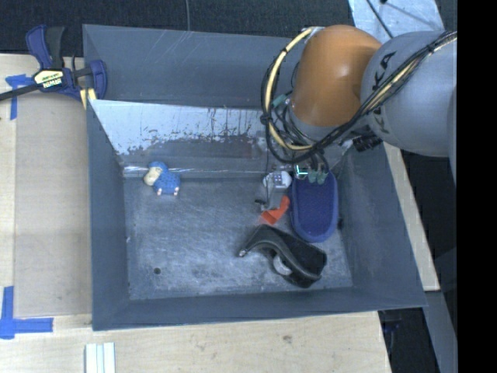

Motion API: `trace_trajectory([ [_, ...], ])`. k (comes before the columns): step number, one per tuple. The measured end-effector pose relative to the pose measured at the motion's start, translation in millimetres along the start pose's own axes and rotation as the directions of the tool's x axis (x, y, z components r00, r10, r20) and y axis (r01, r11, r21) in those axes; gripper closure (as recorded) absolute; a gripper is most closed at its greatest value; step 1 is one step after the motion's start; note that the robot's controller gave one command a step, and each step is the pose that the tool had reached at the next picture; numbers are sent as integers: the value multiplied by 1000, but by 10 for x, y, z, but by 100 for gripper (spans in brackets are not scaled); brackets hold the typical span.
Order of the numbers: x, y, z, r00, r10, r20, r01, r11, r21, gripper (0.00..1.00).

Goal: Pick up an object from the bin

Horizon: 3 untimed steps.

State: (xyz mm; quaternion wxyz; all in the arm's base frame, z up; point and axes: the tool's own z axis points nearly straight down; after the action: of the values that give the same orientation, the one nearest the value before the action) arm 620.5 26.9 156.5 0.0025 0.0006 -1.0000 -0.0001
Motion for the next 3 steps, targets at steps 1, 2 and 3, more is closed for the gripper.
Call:
trace_trajectory([
  [1,550,-758,565,995,-102,4,102,995,2,0],
  [2,432,-684,690,994,-109,26,109,994,7,0],
  [3,260,-543,768,992,-125,28,124,992,12,0],
])
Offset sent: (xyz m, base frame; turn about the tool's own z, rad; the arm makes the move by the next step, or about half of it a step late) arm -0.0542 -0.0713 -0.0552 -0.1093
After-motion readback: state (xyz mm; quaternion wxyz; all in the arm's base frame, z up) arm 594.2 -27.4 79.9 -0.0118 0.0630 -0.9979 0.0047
